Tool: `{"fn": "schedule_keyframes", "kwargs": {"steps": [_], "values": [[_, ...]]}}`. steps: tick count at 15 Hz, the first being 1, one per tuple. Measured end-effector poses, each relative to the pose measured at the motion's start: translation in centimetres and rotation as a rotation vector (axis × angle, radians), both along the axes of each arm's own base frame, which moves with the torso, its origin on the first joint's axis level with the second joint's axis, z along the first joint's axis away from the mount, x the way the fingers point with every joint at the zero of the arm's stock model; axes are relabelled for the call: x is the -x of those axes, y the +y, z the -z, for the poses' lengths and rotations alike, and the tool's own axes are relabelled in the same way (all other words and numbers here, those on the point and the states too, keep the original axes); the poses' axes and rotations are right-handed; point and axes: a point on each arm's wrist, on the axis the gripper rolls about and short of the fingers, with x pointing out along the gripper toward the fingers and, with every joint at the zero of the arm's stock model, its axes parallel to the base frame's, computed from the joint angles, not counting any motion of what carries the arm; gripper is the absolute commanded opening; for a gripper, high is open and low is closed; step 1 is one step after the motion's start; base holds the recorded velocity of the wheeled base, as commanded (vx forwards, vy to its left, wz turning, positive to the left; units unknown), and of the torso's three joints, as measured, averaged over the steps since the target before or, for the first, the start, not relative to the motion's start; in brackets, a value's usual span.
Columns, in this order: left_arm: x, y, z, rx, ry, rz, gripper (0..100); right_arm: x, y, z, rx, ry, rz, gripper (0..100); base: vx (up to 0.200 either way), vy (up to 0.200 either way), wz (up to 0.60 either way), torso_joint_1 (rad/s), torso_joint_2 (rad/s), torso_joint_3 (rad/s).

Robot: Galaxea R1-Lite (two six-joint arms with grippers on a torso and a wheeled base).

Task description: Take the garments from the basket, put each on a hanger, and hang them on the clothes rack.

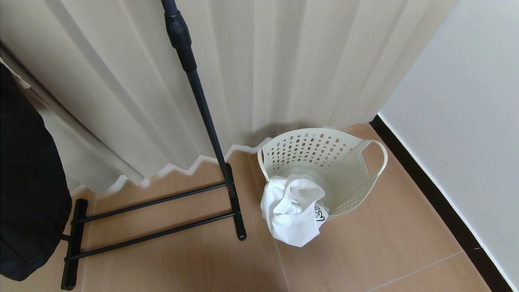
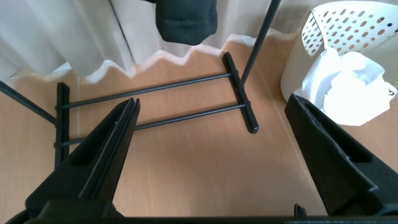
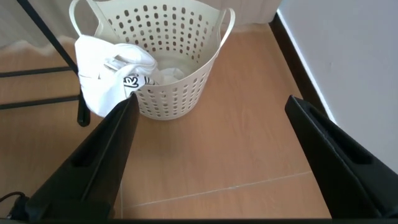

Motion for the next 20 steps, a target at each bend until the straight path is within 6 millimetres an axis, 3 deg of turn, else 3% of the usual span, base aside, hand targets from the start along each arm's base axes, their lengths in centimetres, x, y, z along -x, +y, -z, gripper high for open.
{"fn": "schedule_keyframes", "kwargs": {"steps": [4,8,11,14,20], "values": [[0.0,0.0,0.0,-0.003,0.000,0.001,100,-0.3,0.0,-0.1,-0.001,0.056,-0.003,100,0.000,0.000,0.00,0.004,0.00,-0.036],[0.0,0.0,0.0,-0.003,0.000,0.002,100,-2.5,0.1,-3.2,0.002,0.176,-0.100,100,0.000,0.000,0.00,0.000,0.00,0.000],[0.0,0.0,0.0,-0.003,0.000,0.002,100,-5.4,0.6,-5.9,0.088,0.276,-0.224,100,0.000,0.000,0.00,0.000,0.00,0.000],[0.0,0.0,0.0,-0.003,0.000,0.002,100,-8.9,1.7,-8.1,0.300,0.336,-0.329,100,0.000,0.000,0.00,0.000,0.00,0.000],[0.0,0.0,0.0,-0.004,0.000,0.002,100,-16.4,4.0,-9.8,0.615,0.420,-0.454,100,0.000,0.000,0.00,0.000,0.00,0.000]]}}
